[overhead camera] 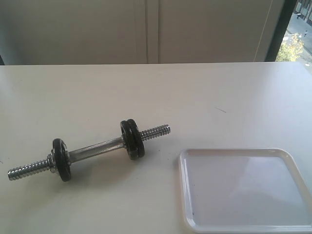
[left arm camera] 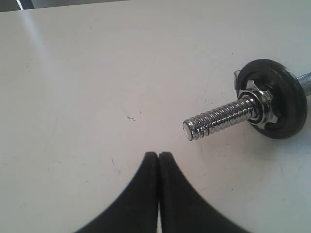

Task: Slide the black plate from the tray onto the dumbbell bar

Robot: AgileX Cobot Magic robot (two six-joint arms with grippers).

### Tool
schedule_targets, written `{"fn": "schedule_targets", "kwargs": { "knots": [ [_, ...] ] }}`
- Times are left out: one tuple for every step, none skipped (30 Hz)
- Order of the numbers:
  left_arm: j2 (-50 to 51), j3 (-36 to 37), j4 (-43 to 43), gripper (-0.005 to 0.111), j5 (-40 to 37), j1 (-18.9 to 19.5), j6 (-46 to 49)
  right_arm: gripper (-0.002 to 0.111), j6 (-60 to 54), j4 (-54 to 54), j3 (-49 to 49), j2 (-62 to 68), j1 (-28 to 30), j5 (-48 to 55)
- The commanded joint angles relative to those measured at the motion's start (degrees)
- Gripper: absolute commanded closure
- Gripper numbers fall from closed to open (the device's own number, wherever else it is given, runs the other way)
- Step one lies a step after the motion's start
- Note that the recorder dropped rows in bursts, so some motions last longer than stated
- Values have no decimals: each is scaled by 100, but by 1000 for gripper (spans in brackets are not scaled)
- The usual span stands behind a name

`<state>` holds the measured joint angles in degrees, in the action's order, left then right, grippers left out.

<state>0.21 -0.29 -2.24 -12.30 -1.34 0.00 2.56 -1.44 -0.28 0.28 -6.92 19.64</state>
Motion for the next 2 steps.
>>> {"fn": "schedule_targets", "kwargs": {
  "knots": [
    [-21,29,-25,107,24,21,0,108,27,-9,28,-28,1,-53],
    [-21,29,-25,107,24,21,0,108,27,-9,28,-28,1,-53]
  ]
}}
